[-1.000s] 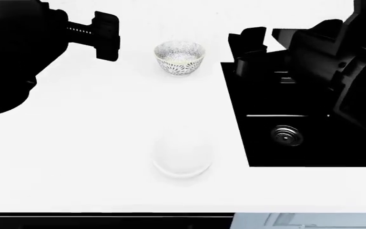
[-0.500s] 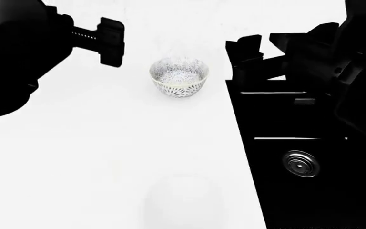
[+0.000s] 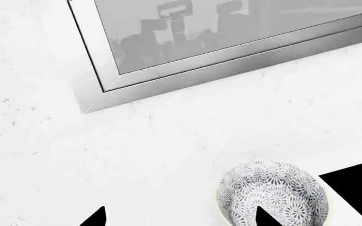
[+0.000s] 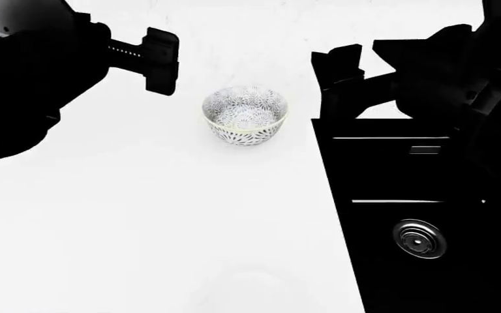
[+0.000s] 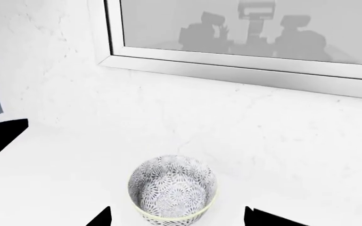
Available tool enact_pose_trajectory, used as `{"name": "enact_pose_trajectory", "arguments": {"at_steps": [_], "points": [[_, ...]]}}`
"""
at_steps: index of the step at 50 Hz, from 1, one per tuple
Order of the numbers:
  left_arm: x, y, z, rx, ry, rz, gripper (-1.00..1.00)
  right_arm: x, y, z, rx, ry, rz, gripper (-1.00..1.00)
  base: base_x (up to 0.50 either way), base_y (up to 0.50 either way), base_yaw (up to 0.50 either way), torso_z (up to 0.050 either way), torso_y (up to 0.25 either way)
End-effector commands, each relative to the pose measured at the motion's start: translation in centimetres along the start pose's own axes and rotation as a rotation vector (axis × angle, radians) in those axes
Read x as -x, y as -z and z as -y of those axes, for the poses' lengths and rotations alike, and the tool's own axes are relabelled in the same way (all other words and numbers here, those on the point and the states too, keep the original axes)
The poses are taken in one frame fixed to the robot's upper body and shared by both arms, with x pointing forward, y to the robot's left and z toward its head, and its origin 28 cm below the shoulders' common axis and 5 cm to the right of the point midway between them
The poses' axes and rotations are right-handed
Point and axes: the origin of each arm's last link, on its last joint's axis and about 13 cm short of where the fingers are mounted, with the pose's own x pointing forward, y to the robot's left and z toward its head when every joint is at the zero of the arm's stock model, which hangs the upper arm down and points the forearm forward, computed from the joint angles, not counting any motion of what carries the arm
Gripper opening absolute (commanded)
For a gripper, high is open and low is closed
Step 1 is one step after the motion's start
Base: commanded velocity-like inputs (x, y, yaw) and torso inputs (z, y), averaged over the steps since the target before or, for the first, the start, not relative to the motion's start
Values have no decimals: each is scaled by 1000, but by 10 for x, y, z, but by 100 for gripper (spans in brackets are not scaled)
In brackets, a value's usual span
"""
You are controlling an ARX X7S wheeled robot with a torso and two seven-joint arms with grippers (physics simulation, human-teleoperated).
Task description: Stack the bowls in the sink.
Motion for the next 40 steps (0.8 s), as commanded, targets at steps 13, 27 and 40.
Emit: {"name": "enact_pose_trajectory", "arguments": {"at_steps": [13,27,40], "points": [[-65,-22,12,255,281,-231,100,18,-19,-8,16,-4,29,100,0,0,0,0,0],[-83,-21,12,360,299,-315,100,21,-15,-8,47,14,6,100,0,0,0,0,0],[-76,-38,4,416,254,-369,100,14,-11,-6,54,20,-16,100,0,0,0,0,0]]}}
